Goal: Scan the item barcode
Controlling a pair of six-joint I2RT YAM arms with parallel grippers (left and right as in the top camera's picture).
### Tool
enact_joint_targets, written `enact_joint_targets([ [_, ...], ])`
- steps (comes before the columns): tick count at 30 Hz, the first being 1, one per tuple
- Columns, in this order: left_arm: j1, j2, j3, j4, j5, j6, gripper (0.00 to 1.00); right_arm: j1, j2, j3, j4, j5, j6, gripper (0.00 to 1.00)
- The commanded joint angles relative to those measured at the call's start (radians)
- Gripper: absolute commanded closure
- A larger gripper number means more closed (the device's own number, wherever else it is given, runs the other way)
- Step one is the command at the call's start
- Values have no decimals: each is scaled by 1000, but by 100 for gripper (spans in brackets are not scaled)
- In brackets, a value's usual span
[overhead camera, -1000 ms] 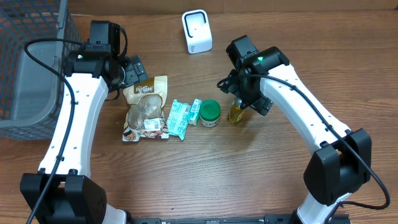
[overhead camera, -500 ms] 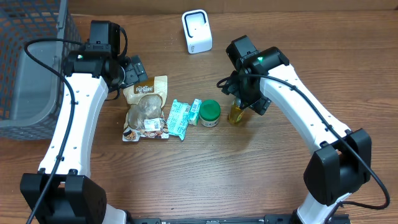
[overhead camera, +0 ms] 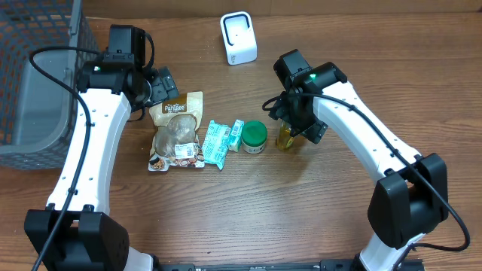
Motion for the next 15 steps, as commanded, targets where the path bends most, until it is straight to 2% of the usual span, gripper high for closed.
enact_joint_targets([
  [1,-2,-6,12,0,-6,3,0,4,-3,-5,-2,-5,4,24],
  [8,-2,-6,12,0,-6,3,0,4,-3,-5,-18,-4,-2,25],
  [15,-2,-6,12,0,-6,3,0,4,-3,-5,-18,-5,-105,25],
])
